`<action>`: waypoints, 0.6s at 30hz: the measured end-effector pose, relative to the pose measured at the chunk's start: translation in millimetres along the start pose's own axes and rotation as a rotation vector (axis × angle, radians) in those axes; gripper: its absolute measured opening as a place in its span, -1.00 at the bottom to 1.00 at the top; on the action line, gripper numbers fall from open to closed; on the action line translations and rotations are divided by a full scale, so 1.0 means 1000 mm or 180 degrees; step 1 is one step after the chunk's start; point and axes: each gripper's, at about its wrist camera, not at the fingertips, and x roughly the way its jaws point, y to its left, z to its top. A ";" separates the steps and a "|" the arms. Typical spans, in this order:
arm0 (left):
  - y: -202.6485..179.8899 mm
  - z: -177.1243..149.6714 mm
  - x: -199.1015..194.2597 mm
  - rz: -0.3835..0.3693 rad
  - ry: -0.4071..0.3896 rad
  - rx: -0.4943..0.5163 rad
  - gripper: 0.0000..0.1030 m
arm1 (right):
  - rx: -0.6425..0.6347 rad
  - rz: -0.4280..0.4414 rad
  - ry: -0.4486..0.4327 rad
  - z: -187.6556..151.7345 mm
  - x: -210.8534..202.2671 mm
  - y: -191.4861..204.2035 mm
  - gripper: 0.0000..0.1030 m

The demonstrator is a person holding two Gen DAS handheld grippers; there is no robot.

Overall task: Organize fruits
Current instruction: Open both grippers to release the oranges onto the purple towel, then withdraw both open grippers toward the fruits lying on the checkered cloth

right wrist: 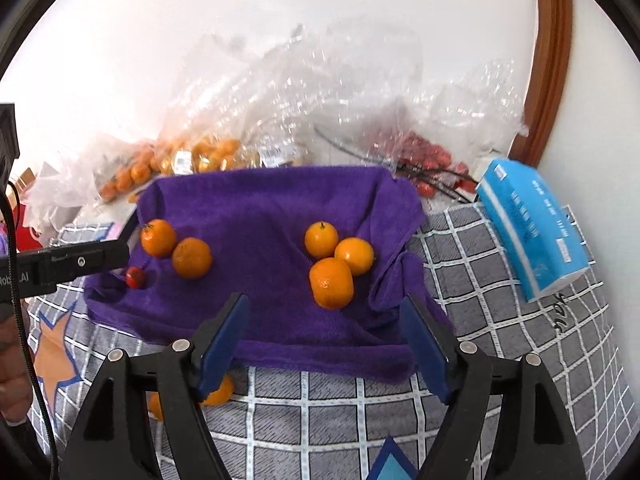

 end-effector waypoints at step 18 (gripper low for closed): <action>0.012 -0.045 -0.060 0.0107 -0.0326 -0.0121 0.31 | -0.0023 0.0049 -0.0289 -0.024 -0.056 0.022 0.50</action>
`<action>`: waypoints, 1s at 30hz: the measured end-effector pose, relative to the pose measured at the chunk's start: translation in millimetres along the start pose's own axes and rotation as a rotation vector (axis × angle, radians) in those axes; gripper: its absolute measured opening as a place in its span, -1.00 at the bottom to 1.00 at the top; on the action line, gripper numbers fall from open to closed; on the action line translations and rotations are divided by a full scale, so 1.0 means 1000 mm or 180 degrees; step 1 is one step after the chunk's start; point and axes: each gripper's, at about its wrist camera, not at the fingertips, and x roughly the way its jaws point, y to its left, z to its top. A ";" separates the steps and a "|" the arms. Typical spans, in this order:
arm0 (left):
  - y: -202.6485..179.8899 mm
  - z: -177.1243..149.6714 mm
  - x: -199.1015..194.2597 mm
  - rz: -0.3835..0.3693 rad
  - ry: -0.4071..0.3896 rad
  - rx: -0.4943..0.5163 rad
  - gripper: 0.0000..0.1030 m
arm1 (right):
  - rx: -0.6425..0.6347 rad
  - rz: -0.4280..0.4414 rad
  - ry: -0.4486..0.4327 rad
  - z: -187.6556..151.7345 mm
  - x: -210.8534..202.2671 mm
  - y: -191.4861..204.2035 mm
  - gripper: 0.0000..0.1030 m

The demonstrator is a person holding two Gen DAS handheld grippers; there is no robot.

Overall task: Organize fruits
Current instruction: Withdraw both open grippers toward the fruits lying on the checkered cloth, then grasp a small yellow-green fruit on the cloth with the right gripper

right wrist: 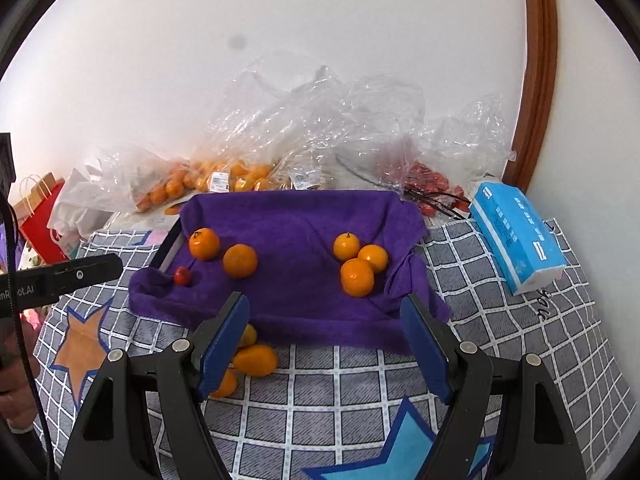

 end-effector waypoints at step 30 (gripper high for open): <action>0.060 -0.057 0.026 0.0145 0.0240 -0.0322 0.31 | -0.0234 0.0483 0.0534 -0.042 0.065 0.049 -0.08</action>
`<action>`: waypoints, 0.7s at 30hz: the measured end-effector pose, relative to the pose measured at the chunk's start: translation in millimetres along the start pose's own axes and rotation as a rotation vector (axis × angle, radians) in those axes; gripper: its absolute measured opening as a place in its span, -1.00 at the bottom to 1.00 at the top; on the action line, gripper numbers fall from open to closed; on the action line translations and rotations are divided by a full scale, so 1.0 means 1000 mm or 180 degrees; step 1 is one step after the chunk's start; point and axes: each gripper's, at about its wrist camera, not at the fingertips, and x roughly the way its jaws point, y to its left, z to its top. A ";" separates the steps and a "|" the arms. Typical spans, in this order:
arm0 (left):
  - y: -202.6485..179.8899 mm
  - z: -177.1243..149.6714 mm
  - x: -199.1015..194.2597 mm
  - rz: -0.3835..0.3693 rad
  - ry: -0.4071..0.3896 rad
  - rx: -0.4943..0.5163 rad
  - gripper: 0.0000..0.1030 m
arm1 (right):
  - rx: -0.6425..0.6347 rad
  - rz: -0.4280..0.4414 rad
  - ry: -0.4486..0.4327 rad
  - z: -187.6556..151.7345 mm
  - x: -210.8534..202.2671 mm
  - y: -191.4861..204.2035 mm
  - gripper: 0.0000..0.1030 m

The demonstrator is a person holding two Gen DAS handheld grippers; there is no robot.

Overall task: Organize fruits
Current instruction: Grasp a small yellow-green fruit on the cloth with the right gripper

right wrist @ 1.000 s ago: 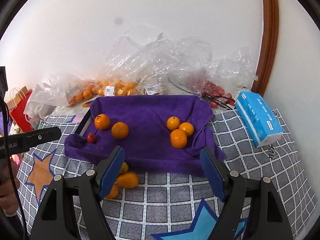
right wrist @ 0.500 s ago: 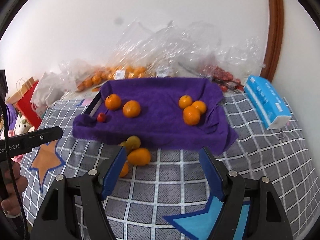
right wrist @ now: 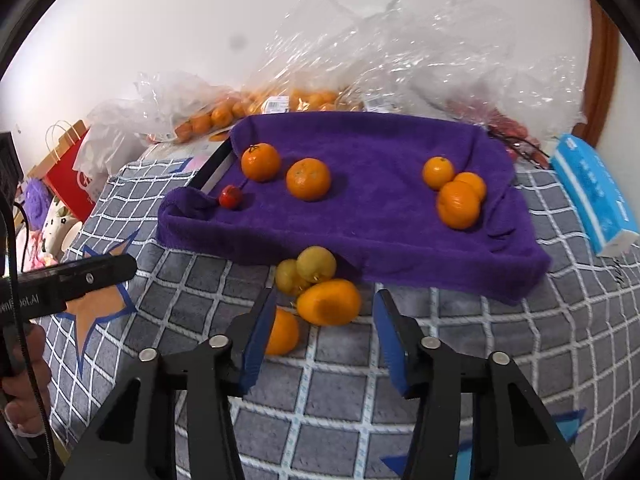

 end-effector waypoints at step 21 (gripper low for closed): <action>-0.002 0.007 0.026 -0.0125 0.0096 0.0076 0.28 | 0.0014 -0.0013 0.0036 0.015 0.015 -0.003 -0.51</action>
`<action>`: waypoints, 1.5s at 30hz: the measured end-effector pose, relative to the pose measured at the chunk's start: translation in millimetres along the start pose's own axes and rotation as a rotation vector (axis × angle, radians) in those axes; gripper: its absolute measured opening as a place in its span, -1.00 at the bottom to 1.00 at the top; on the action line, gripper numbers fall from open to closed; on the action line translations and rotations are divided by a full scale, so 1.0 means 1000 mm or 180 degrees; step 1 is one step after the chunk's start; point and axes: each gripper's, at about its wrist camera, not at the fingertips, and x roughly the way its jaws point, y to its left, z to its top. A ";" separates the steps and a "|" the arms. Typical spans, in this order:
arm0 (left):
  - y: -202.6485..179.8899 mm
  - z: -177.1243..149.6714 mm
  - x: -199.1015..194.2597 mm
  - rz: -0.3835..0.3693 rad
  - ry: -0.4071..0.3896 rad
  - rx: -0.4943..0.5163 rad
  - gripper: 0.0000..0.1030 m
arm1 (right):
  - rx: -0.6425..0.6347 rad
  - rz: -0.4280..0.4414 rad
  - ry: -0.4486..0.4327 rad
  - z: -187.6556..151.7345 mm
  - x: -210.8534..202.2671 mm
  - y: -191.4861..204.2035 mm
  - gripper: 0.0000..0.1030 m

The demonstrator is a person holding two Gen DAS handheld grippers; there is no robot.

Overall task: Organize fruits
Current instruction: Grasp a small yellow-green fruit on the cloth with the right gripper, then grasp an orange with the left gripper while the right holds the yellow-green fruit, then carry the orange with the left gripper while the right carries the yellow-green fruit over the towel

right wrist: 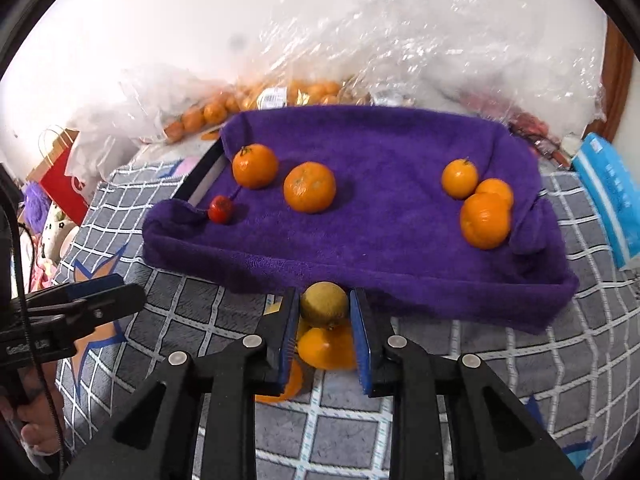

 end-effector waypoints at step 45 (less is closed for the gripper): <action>-0.086 -0.025 0.014 0.0068 0.0218 0.0598 -0.34 | 0.0250 -0.0323 -0.0059 -0.057 -0.051 -0.073 -0.51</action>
